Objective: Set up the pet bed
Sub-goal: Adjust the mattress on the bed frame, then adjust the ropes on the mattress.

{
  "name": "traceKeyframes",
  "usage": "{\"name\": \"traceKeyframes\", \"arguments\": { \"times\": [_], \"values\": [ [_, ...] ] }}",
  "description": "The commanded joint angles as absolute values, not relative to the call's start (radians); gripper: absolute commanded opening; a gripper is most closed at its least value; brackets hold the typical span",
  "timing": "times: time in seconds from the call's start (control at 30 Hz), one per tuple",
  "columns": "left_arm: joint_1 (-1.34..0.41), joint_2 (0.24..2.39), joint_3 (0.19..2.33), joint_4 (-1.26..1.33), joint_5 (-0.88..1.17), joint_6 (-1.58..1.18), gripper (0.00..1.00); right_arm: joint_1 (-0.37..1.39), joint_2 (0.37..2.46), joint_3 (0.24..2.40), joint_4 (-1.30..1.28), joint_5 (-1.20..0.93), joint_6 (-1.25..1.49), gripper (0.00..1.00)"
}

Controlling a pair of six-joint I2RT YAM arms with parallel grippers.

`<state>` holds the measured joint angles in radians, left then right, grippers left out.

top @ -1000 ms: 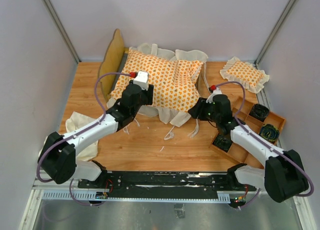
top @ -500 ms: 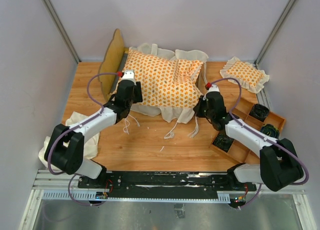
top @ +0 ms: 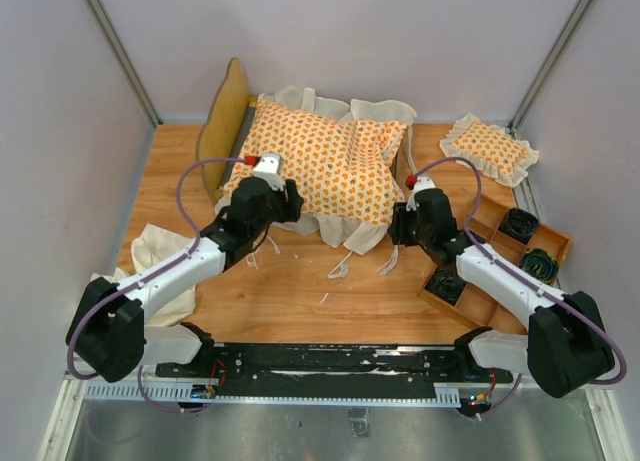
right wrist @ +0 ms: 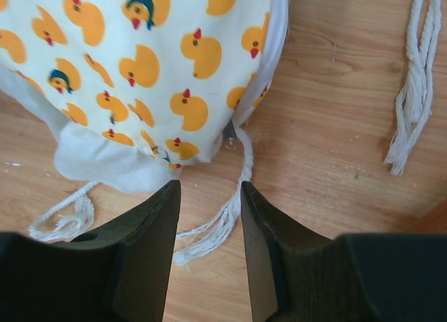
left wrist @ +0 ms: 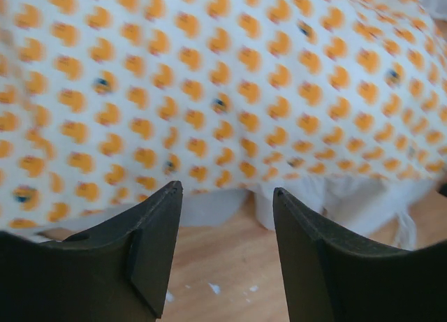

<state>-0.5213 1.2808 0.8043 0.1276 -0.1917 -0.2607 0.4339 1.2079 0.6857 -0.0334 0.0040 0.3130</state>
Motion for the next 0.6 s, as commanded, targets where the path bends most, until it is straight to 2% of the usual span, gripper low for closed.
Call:
{"name": "traceKeyframes", "arguments": {
  "times": [0.0, 0.23, 0.57],
  "values": [
    [-0.678, 1.247, 0.708, 0.197, -0.13, -0.311, 0.59, 0.428, 1.257, 0.664, -0.041, 0.053, 0.25, 0.4],
    [-0.878, 1.361, 0.637, 0.3, -0.17, -0.395, 0.59, 0.406, 1.359, 0.625, 0.111, 0.053, 0.275, 0.41],
    [-0.971, 1.603, 0.665, 0.399, -0.225, -0.411, 0.59, 0.392, 1.476, 0.622, 0.195, 0.075, 0.293, 0.39]
  ]
}}
